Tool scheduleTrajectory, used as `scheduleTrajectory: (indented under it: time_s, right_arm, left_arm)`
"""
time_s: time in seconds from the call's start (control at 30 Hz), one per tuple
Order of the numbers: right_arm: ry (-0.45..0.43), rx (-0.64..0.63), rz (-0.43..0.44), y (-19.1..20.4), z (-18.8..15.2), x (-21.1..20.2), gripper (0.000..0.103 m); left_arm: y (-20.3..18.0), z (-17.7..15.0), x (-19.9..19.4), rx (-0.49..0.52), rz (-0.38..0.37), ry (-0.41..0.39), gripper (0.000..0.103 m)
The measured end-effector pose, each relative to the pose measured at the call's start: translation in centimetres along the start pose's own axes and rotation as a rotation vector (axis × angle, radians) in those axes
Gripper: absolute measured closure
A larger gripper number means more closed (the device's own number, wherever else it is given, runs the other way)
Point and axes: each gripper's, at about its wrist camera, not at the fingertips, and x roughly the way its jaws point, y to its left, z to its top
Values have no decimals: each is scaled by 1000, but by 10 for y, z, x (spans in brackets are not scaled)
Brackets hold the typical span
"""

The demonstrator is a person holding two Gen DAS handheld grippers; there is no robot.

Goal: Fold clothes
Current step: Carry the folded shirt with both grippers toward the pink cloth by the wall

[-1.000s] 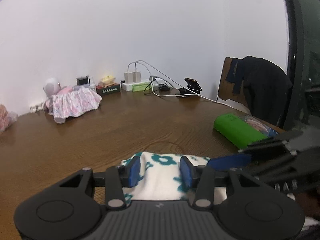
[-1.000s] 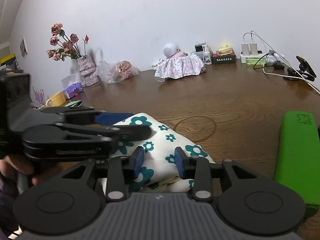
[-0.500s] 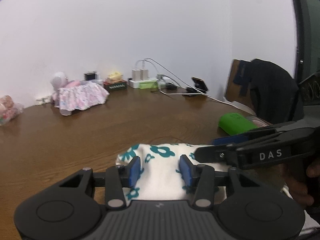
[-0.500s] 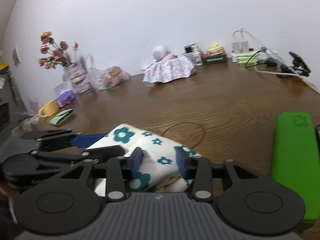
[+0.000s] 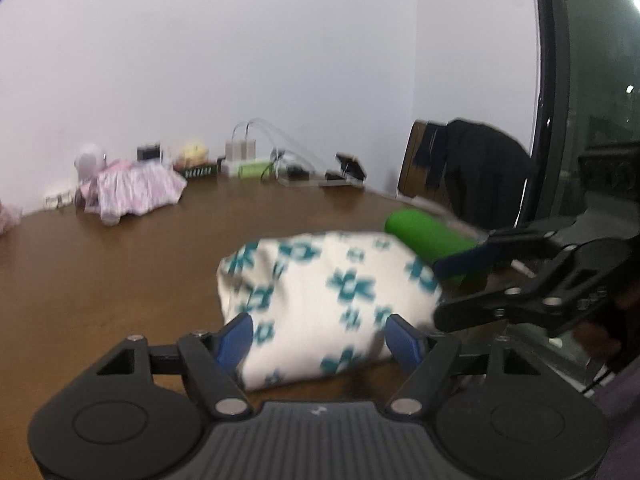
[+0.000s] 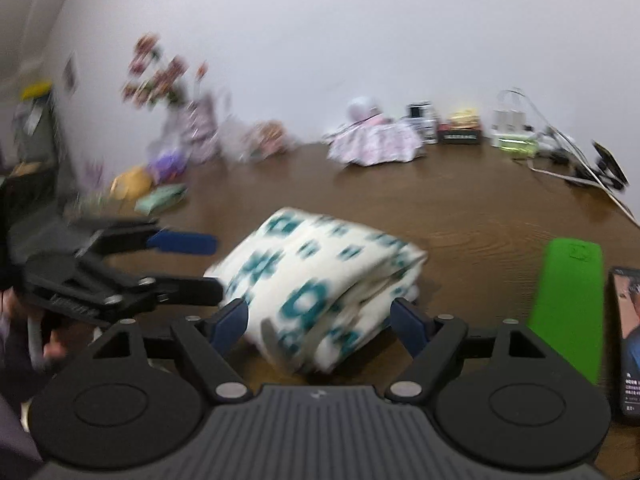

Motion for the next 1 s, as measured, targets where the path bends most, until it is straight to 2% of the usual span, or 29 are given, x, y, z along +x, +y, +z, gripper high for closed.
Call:
scheduleTrajectory:
  time_s: [0.07,0.17,0.27,0.33,0.37,0.4,0.47,0.77,0.9,1.0]
  right_arm:
    - [14,-38,16,9,-3,4,24]
    - [44,-32,-3,7,-2,16,25]
    - [69,-2,-21,0,-1,26,31]
    - [68,35,-11,-10,2,28,36]
    - [66,55,-9,-15,4,29,39]
    - [63,74,-7,-21,6,30,47]
    - [66,122,-12,-33,11,35,50]
    - [54,154,-108,-51,34,59,49]
    - [46,227,-186,-63,47,77,47]
    - [43,292,-259,-72,53,85,44]
  left_arm:
    - [7,-3,4,-16,5,8,31]
    - [19,-3,12,-66,-38,23,30]
    - [22,-3,23,-69,-49,64,30]
    - [22,-4,33,-64,-31,101,37]
    - [21,-5,38,-65,-21,110,38]
    - [21,-3,41,-69,-20,110,39]
    - [23,3,47,-78,-26,106,40]
    - [34,34,76,-118,26,102,40]
    - [36,49,89,-95,23,122,41]
    - [37,60,89,-43,23,107,41]
